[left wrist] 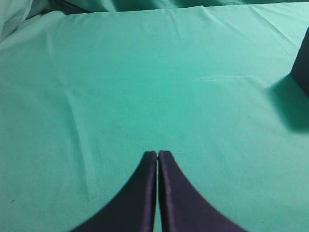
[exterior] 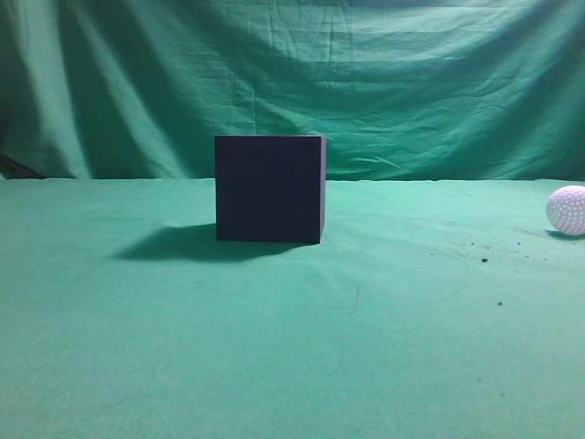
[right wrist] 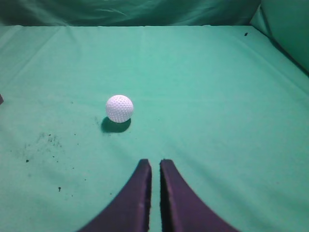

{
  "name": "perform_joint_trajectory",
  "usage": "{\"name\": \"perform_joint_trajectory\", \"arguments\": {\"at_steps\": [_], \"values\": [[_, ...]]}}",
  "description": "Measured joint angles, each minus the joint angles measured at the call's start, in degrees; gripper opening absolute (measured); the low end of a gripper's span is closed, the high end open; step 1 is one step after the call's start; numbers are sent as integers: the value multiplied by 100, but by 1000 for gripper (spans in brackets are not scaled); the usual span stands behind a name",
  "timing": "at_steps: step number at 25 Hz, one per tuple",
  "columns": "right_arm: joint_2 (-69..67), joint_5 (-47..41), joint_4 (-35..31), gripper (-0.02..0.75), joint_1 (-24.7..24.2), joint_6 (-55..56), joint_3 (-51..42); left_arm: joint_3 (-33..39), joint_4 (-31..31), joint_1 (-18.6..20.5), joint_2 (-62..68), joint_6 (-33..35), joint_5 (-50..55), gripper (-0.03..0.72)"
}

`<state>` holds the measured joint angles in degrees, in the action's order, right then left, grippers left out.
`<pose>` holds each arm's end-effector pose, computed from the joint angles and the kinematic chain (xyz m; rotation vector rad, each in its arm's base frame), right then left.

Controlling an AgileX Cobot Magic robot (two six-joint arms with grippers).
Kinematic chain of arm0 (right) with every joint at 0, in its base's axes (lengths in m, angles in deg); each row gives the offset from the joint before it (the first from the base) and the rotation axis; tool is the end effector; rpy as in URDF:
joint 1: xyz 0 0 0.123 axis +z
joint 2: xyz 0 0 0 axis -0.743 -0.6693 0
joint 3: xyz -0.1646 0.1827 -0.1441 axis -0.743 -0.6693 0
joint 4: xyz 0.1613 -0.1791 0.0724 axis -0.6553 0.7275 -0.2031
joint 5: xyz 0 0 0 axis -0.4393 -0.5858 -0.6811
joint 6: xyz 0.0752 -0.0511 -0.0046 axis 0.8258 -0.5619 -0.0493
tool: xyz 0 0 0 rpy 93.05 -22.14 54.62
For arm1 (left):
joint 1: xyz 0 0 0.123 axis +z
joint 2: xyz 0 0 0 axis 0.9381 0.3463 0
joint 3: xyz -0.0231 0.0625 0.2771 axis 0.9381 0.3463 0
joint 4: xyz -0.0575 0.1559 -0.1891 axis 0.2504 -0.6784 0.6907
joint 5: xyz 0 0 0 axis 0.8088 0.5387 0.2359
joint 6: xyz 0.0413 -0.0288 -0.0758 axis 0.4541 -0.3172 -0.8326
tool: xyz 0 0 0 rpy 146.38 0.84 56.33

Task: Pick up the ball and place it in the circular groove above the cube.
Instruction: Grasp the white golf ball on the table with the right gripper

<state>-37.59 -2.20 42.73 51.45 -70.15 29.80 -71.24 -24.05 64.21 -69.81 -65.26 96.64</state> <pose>0.0521 0.0039 0.1693 -0.0587 1.8885 0.0528 0.0524 -0.0022 0.1734 0.1112 1.8480 -0.0056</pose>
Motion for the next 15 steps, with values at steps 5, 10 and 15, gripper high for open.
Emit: {"name": "perform_joint_trajectory", "arguments": {"at_steps": [5, 10, 15], "values": [[0, 0, 0, 46, 0, 0, 0, 0, 0, 0, 0, 0, 0, 0], [0, 0, 0, 46, 0, 0, 0, 0, 0, 0, 0, 0, 0, 0], [0, 0, 0, 46, 0, 0, 0, 0, 0, 0, 0, 0, 0, 0]]}}
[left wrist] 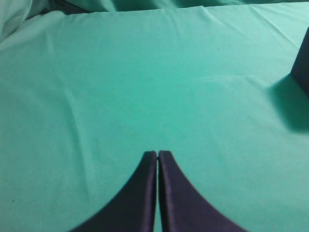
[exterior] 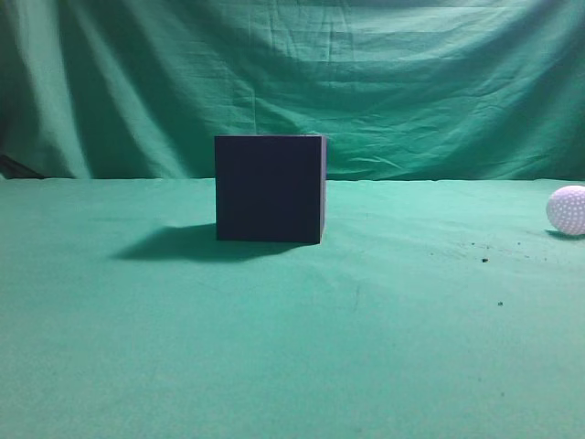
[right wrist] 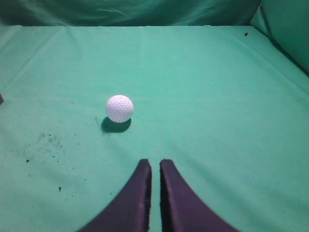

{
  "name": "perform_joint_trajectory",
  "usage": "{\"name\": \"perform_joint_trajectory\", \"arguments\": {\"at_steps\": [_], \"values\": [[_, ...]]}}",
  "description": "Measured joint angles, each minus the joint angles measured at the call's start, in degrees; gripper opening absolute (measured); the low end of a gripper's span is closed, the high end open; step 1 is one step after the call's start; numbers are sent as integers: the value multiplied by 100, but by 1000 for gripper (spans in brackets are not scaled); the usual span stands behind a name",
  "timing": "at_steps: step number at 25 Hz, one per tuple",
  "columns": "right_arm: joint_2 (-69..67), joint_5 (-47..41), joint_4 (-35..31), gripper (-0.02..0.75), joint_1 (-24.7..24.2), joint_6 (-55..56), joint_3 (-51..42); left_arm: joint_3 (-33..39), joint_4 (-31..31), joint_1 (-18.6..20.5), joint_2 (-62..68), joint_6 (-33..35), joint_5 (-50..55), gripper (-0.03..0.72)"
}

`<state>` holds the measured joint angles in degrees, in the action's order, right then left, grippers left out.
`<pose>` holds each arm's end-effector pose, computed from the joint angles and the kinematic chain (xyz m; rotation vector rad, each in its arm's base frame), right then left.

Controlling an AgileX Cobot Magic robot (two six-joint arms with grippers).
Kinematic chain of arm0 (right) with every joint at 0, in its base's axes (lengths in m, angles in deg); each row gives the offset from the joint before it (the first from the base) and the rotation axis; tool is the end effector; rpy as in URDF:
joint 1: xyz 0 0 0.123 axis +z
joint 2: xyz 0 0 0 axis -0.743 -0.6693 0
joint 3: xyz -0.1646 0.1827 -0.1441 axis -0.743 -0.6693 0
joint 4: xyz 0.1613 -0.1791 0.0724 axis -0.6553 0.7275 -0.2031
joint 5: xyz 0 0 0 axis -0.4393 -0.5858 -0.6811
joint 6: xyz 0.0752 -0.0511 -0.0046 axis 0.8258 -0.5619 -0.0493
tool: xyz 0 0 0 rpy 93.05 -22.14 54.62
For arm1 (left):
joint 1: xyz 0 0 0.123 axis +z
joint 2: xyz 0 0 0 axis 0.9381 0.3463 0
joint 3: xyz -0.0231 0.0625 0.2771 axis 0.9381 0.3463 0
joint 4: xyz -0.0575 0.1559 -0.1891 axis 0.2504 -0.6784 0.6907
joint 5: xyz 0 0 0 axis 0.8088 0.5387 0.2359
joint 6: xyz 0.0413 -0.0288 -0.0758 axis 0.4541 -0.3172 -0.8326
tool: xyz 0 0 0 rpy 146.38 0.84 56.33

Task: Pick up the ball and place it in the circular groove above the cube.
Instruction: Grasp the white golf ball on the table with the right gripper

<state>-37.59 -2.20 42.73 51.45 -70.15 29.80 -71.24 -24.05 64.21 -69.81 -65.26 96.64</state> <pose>0.0521 0.0039 0.1693 -0.0587 1.8885 0.0528 0.0524 -0.0022 0.1734 0.1112 1.8480 -0.0056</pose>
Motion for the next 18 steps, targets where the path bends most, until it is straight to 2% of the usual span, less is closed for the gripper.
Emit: {"name": "perform_joint_trajectory", "arguments": {"at_steps": [10, 14, 18], "values": [[0, 191, 94, 46, 0, 11, 0, 0, 0, 0, 0, 0, 0, 0], [0, 1138, 89, 46, 0, 109, 0, 0, 0, 0, 0, 0, 0, 0], [0, 2448, 2, 46, 0, 124, 0, 0, 0, 0, 0, 0, 0, 0]]}}
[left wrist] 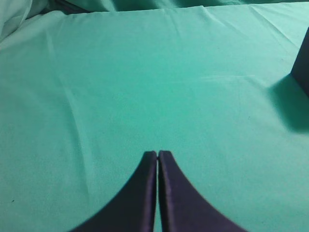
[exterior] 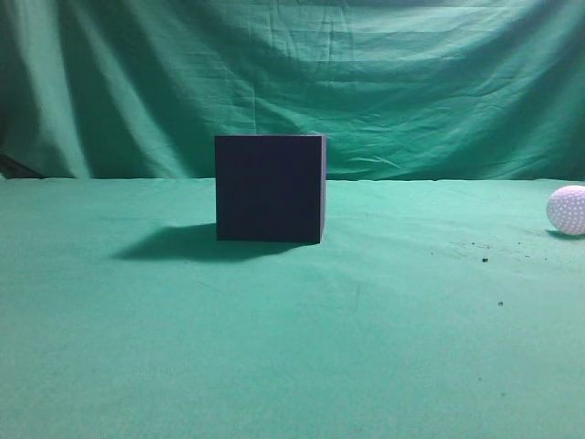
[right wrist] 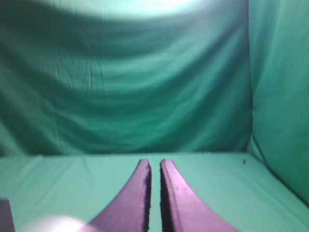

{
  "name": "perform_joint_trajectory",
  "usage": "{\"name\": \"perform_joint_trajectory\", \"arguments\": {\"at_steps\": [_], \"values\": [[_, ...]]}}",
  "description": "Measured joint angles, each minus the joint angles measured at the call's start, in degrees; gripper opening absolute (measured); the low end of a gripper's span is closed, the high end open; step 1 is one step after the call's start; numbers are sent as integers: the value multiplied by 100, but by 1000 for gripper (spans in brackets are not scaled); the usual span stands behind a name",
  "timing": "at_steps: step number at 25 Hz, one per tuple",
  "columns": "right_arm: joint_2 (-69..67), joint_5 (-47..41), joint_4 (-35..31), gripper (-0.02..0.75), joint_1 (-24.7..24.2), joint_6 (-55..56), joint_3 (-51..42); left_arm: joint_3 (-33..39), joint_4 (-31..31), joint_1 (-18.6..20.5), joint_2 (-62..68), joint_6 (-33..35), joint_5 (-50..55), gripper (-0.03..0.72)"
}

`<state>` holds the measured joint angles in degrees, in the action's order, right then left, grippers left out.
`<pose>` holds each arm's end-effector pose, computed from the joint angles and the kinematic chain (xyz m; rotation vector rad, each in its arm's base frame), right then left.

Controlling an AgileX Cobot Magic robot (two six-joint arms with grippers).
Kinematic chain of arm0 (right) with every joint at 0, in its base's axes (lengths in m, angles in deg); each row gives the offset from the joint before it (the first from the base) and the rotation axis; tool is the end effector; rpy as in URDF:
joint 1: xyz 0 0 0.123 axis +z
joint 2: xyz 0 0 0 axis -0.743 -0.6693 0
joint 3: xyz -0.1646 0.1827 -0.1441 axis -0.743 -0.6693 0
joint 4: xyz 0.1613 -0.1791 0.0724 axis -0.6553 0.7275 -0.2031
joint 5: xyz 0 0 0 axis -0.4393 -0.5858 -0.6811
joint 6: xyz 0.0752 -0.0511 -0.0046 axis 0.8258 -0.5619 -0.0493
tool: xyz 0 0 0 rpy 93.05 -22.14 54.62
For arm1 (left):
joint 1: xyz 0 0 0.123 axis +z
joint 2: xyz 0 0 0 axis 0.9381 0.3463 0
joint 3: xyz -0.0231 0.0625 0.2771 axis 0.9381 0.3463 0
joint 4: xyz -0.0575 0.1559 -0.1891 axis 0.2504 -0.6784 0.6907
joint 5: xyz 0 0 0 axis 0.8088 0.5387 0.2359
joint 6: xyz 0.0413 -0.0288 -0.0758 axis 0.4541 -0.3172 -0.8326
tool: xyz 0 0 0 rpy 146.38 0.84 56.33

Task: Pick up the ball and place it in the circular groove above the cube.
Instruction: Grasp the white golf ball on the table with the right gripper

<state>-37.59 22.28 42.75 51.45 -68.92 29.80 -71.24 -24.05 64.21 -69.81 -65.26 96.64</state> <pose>0.0563 0.0032 0.2077 -0.0233 1.4621 0.0710 0.0524 -0.0022 0.1734 0.1112 1.8480 -0.0056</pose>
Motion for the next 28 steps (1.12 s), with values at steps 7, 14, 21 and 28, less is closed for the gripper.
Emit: {"name": "perform_joint_trajectory", "arguments": {"at_steps": [7, 14, 21, 28], "values": [[-421, -622, -119, 46, 0, 5, 791, 0, 0, 0, 0, 0, 0, 0], [-2713, -2540, -537, 46, 0, 159, 2167, 0, 0, 0, 0, 0, 0, 0], [-4472, -2696, -1418, 46, 0, -215, 2568, 0, 0, 0, 0, 0, 0, 0], [-6035, -3702, -1693, 46, 169, -1843, 3672, 0, 0, 0, 0, 0, 0, 0]]}}
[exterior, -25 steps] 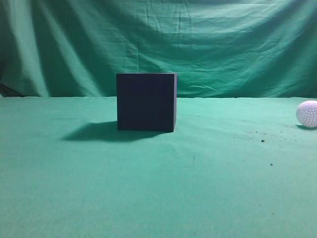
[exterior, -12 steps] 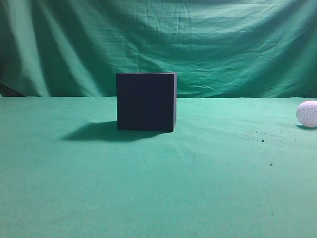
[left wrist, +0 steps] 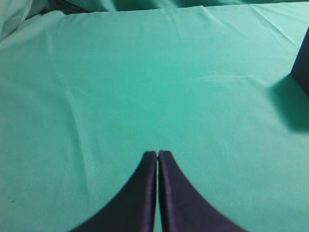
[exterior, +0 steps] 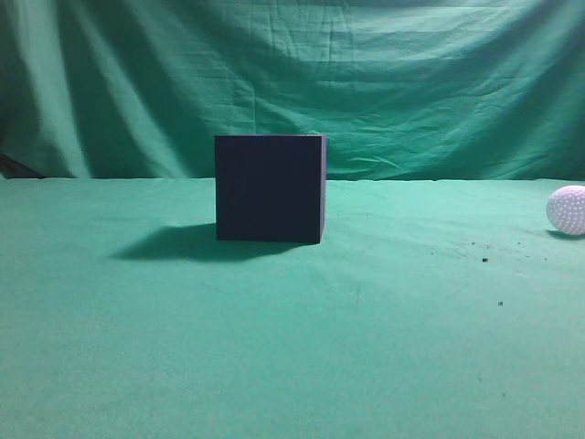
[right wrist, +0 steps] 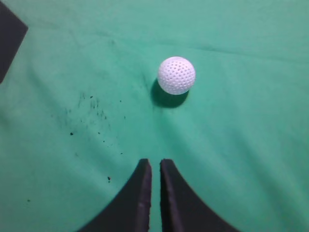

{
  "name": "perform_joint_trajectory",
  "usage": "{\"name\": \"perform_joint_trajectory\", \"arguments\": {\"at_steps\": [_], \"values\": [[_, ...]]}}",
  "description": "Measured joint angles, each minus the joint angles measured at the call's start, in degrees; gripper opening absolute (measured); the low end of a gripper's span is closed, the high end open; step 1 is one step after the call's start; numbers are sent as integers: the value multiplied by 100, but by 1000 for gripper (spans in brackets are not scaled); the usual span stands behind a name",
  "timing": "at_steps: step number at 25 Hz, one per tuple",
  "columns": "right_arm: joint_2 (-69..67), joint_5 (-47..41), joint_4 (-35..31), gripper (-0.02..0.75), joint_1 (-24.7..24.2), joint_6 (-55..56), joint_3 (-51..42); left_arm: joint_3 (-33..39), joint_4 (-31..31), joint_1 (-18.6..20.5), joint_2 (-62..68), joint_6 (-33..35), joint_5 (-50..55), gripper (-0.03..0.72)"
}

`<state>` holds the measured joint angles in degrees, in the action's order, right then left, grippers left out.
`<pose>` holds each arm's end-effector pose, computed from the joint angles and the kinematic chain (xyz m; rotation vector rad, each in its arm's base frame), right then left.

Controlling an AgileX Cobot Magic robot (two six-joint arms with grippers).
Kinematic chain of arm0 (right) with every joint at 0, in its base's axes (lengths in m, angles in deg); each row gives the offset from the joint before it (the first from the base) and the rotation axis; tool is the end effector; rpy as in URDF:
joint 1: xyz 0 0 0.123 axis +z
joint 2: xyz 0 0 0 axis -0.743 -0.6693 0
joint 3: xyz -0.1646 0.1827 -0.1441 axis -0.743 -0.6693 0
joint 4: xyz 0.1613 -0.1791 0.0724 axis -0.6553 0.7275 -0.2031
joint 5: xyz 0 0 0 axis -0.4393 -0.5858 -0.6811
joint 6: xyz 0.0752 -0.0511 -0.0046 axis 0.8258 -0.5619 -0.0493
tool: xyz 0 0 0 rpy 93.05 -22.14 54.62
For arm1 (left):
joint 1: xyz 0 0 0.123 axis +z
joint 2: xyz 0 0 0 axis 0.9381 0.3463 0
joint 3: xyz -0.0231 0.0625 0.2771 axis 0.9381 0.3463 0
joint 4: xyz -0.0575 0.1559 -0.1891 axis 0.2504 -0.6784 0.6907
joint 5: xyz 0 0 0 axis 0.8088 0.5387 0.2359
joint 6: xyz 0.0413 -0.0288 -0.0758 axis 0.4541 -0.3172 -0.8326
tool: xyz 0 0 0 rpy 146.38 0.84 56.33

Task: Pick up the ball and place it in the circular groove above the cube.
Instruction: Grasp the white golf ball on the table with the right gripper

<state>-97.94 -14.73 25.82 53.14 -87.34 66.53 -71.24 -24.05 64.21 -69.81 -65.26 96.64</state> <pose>0.1863 0.0330 0.2510 -0.2514 2.4781 0.2394 0.0524 -0.0022 0.1734 0.1112 1.8480 -0.0056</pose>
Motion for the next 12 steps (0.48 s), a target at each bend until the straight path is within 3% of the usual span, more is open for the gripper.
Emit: {"name": "perform_joint_trajectory", "arguments": {"at_steps": [6, 10, 12], "values": [[-1364, -345, 592, 46, 519, 89, 788, 0, 0, 0, 0, 0, 0, 0], [-2249, -386, 769, 239, 547, 297, 1366, 0, 0, 0, 0, 0, 0, 0], [-2657, -386, 828, 372, 547, 414, 1673, 0, 0, 0, 0, 0, 0, 0]]}}
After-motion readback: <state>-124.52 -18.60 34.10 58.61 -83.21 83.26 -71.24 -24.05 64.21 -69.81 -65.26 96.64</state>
